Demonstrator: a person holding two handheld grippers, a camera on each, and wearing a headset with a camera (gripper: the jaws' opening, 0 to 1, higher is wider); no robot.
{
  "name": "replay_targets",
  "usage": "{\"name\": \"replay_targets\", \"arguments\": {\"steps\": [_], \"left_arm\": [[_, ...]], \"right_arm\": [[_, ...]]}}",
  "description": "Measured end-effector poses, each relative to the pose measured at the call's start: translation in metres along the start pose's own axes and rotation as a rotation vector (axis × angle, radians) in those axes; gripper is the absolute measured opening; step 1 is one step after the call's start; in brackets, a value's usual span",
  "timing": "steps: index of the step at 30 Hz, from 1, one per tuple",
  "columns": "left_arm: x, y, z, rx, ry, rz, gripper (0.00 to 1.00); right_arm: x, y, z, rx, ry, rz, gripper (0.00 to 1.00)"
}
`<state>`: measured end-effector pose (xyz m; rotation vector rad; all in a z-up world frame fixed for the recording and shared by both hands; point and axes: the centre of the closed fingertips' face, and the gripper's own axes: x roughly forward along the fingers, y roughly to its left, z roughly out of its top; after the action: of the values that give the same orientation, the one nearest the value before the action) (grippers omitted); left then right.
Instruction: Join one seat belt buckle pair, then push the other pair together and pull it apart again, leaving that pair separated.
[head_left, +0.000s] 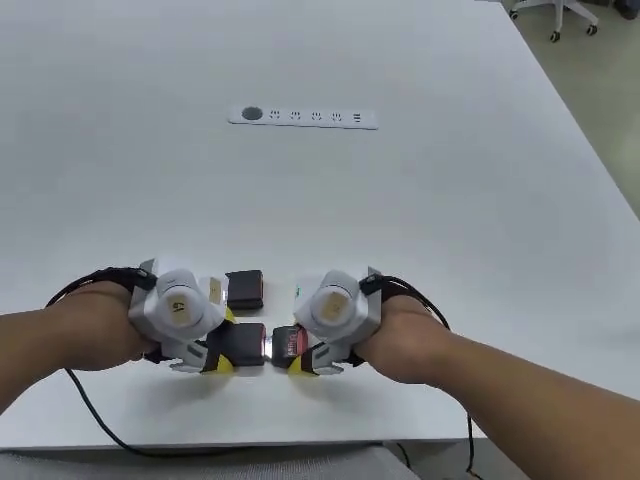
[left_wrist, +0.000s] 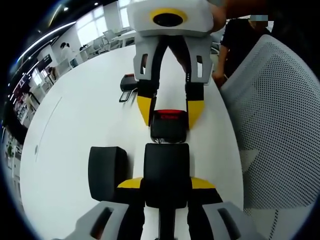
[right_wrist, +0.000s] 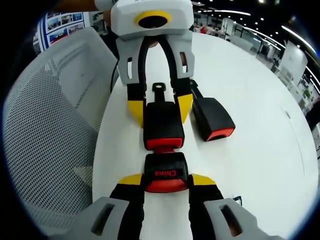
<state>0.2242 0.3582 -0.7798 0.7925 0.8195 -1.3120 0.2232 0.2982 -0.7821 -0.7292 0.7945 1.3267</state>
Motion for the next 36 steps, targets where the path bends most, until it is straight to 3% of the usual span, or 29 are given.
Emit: {"name": "replay_targets", "arguments": {"steps": [7,21,27,31,36], "left_arm": [[0.001,0.002,-0.002,-0.007,0.001,0.0,0.32],[0.001,0.001,-0.001,0.006,0.046,0.006,0.34],[0.0,0.001,-0.002,-0.026,0.052,0.003,0.35],[-0.007,0.003,0.011,-0.045,-0.003,0.023,0.37],[-0.027,0.006,0.021,-0.053,-0.03,0.039,0.37]], "right_arm": [[0.0,-0.001,0.0,0.006,0.0,-0.002,0.3],[-0.002,0.0,0.0,0.014,-0.02,0.005,0.32],[-0.001,0.0,0.0,0.015,-0.021,0.002,0.34],[-0.005,-0.001,0.007,0.044,-0.054,-0.006,0.35],[-0.025,-0.005,0.017,0.06,-0.098,-0.02,0.35]]}}
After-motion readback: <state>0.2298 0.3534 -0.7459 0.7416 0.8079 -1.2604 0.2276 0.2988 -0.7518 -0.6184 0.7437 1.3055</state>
